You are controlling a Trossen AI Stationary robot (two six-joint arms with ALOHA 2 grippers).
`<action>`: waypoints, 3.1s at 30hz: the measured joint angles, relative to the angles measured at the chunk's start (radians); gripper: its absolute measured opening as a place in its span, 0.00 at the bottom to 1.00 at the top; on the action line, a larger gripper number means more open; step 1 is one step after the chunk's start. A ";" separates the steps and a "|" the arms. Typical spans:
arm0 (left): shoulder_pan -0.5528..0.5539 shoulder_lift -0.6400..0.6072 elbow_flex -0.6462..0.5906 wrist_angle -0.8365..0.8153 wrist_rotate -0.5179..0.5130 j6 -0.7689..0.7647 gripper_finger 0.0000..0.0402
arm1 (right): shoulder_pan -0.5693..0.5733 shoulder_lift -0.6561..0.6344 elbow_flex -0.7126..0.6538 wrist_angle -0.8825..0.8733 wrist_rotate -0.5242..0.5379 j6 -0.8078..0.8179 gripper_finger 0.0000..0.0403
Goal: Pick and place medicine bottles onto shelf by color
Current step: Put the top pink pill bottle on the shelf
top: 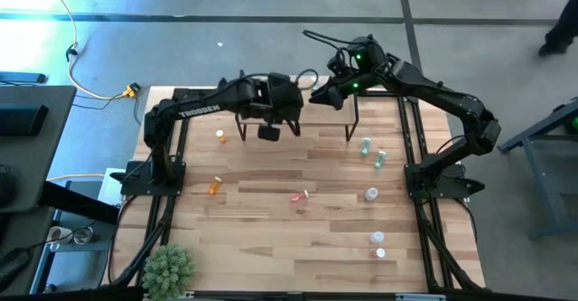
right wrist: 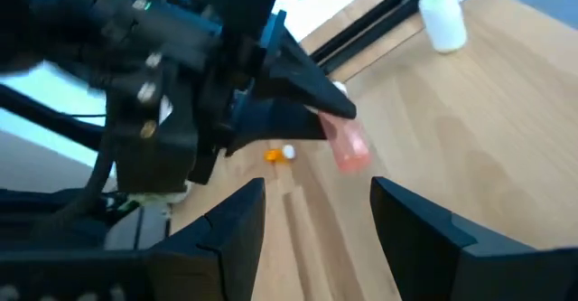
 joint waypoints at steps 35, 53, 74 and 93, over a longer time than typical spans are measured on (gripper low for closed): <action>-0.323 0.000 0.000 0.297 -0.259 0.408 0.23 | 0.098 0.002 0.018 -0.235 -0.329 0.190 0.48; -0.351 0.001 0.000 0.368 -0.304 0.517 0.23 | 0.159 0.002 0.017 -0.239 -0.366 0.277 0.48; -0.350 0.001 0.000 0.377 -0.305 0.517 0.23 | 0.158 0.002 0.016 -0.241 -0.356 0.313 0.21; -0.351 0.001 0.000 0.391 -0.400 0.333 0.48 | 0.157 0.002 0.016 -0.235 -0.345 0.314 0.21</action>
